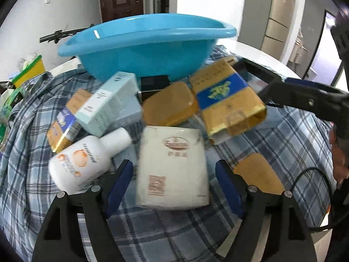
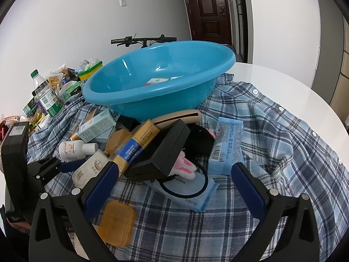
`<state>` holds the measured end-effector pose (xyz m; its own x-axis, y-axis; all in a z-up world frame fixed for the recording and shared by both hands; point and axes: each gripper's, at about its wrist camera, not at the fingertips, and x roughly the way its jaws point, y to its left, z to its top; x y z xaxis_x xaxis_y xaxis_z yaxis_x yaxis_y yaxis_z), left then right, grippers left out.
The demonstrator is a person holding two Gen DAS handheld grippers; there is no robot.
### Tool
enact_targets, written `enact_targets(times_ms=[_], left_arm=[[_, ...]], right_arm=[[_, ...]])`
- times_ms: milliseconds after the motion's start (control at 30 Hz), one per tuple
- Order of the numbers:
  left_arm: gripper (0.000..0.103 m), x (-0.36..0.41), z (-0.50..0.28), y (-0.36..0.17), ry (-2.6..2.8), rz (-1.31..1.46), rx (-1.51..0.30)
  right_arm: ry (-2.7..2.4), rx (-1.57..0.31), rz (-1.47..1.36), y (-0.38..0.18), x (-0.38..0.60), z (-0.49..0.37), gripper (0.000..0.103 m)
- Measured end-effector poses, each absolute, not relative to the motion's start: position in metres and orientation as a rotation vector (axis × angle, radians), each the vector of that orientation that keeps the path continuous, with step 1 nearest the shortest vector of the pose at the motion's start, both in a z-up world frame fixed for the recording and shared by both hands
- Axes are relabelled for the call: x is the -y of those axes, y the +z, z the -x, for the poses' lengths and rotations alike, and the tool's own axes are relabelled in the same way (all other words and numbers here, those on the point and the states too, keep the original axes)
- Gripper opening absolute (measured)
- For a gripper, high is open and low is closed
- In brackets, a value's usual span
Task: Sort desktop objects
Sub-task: 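Grasp the white Saizeriya pack with the left gripper while the right gripper approaches the gold-blue cigarette pack, then grasp the gold-blue cigarette pack with the right gripper and lift it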
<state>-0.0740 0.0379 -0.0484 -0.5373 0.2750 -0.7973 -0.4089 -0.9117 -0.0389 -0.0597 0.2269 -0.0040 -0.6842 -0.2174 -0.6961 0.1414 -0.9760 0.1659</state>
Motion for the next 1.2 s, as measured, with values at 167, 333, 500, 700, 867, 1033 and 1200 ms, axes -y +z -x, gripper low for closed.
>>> enact_targets(times_ms=[167, 333, 500, 700, 867, 1033, 1200], left_arm=[[0.062, -0.029, 0.080, -0.054, 2.456, 1.233, -0.135], [0.049, -0.013, 0.079, -0.043, 2.541, 1.178, -0.055], [0.050, -0.008, 0.076, -0.031, 2.643, 1.125, -0.029], [0.050, -0.016, 0.078, -0.031, 2.635, 1.147, -0.051], [0.050, -0.022, 0.075, -0.035, 2.605, 1.153, -0.052], [0.050, -0.030, 0.076, -0.038, 2.496, 1.147, -0.020], [0.050, -0.039, 0.075, -0.041, 2.431, 1.164, -0.034]], right_arm=[[-2.713, 0.150, -1.142, -0.005, -0.227, 0.060, 0.103], [-2.715, 0.134, -1.136, -0.004, -0.226, 0.059, 0.103], [-2.700, 0.110, -1.127, -0.004, -0.220, 0.059, 0.103], [-2.691, 0.004, -1.059, 0.002, -0.204, 0.052, 0.103], [-2.609, 0.013, -0.998, 0.010, -0.192, 0.047, 0.103], [-2.524, 0.064, -0.938, 0.016, -0.184, 0.042, 0.103], [-2.587, 0.039, -0.923, 0.014, -0.181, 0.045, 0.085]])
